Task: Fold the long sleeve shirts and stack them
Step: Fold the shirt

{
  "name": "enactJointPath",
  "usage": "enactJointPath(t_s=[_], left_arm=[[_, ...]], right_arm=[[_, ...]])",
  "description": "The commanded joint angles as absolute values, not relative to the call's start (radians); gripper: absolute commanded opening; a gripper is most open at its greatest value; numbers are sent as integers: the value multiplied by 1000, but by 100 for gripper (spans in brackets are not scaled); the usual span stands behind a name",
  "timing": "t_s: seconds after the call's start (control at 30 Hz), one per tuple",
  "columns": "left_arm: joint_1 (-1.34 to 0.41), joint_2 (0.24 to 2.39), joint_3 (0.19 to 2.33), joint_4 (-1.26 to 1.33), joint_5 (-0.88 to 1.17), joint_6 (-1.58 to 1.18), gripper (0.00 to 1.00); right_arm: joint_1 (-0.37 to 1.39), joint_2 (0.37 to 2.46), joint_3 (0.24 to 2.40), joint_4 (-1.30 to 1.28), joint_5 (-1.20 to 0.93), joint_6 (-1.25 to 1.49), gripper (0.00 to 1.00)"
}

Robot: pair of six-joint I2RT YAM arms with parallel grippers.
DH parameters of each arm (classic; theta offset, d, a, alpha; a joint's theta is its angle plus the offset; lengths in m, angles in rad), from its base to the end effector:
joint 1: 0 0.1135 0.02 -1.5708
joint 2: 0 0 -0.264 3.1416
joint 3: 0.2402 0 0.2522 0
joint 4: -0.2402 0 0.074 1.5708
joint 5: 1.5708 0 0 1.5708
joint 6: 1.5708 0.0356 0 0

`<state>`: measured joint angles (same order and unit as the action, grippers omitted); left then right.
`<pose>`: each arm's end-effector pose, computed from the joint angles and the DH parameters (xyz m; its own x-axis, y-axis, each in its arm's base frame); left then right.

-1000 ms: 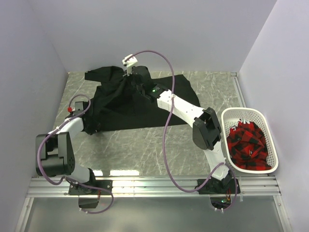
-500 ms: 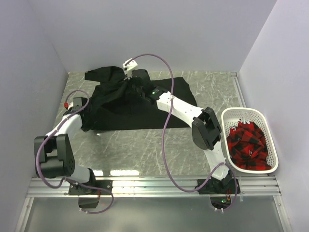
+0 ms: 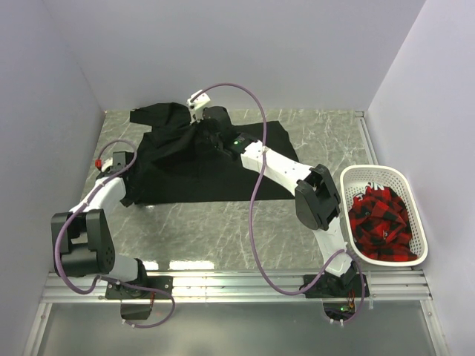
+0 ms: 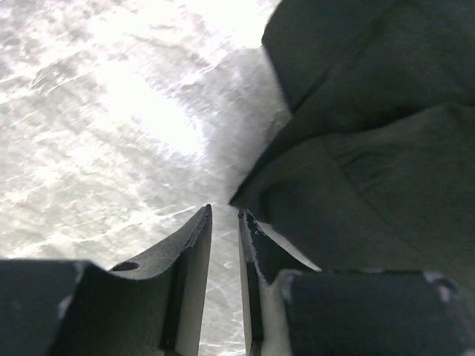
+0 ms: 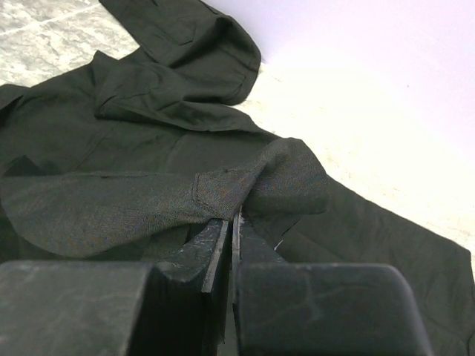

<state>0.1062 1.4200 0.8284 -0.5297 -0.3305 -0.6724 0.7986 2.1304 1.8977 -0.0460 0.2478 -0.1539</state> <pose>0.2612 0.0395 0.1907 -0.5509 -0.6512 -0.5220 -0.7460 0.6647 -0.0420 0.3667 0.3640 0.3093 -0.1084 -0.3243 -0.9397 -0.5531 0.8051 -0.2141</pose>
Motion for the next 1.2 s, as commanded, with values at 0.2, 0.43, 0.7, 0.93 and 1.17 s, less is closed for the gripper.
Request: enactJointPath(t_s=[0.2,0.43,0.7,0.93,1.17], left_arm=[[109,1341,824,-545,-416,-680,29],[123,1335,755,-502,-298,-756,48],[199,1305,724,-434,-236,-799,51],[250,1364,704,-365,-103,-790,49],[268,1373,703,-327,-55,-773,45]], right_arm=[[805,2046,1939,-2,259,-209,5],[810,2031,1904,29,258,-195,5],[810,2054,1835,32,276,-216,6],[807,2079,1822,-47,256,-166,32],[784,2028,1799,-176,285,-32,57]])
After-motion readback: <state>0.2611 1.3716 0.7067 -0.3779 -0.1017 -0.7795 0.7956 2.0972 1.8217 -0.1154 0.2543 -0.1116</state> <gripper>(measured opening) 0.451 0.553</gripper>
